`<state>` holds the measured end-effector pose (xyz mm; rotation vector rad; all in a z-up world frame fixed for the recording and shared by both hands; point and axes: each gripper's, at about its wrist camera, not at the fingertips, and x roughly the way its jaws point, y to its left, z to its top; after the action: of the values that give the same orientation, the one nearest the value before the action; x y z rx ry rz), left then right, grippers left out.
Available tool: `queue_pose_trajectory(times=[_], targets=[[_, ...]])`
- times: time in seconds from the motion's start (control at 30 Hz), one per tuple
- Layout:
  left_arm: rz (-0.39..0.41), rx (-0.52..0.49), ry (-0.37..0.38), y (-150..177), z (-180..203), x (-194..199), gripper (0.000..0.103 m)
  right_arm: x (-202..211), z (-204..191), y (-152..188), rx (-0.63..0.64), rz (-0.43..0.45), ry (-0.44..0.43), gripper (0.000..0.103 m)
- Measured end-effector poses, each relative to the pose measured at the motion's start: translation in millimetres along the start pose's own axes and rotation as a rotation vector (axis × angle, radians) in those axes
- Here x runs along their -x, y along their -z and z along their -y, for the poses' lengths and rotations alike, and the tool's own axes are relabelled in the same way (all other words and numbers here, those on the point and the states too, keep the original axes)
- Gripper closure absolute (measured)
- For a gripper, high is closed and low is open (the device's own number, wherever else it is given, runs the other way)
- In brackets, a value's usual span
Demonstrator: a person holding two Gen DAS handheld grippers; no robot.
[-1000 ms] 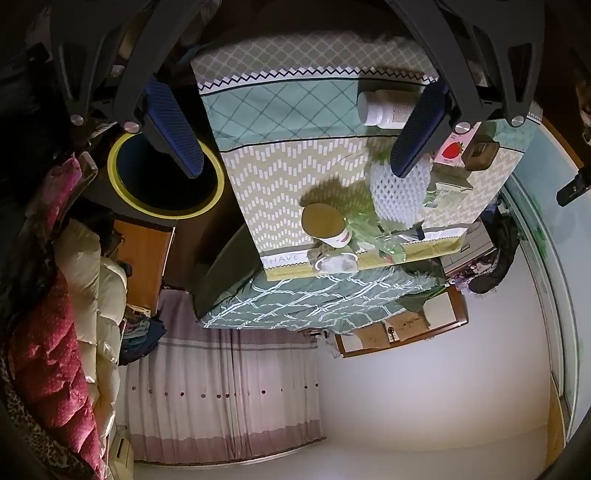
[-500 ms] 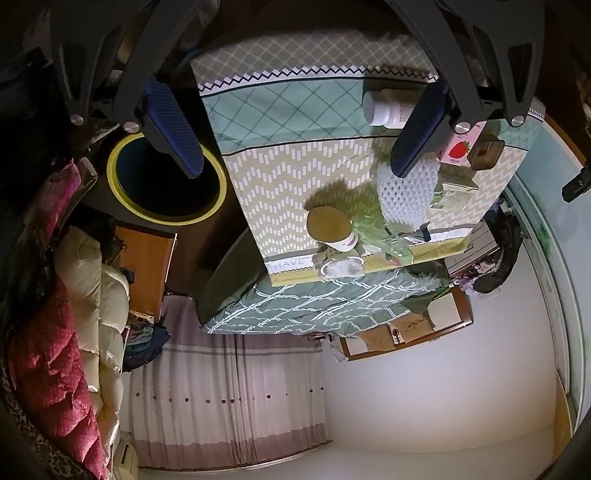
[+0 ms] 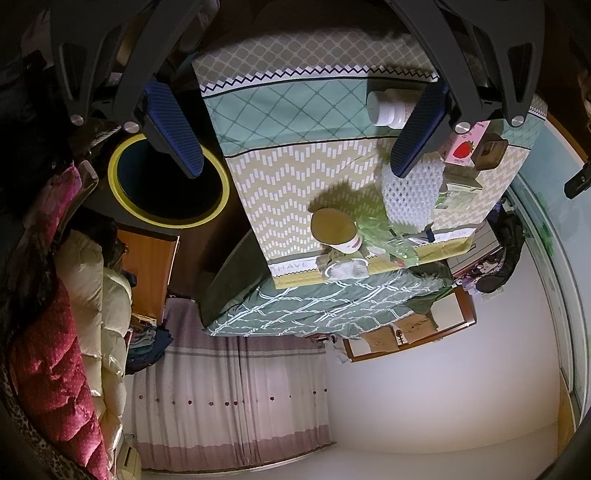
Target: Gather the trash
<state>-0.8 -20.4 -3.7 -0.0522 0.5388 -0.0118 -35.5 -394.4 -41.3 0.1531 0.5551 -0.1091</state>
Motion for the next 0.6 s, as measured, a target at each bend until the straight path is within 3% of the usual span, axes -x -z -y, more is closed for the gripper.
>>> queue_pose_trajectory(times=[0.6], targets=[[-0.007,0.000,0.005,2.4,0.8,-3.0,0.004,-4.4,-0.3,2.2,0.000,-0.009,-0.001,0.006]])
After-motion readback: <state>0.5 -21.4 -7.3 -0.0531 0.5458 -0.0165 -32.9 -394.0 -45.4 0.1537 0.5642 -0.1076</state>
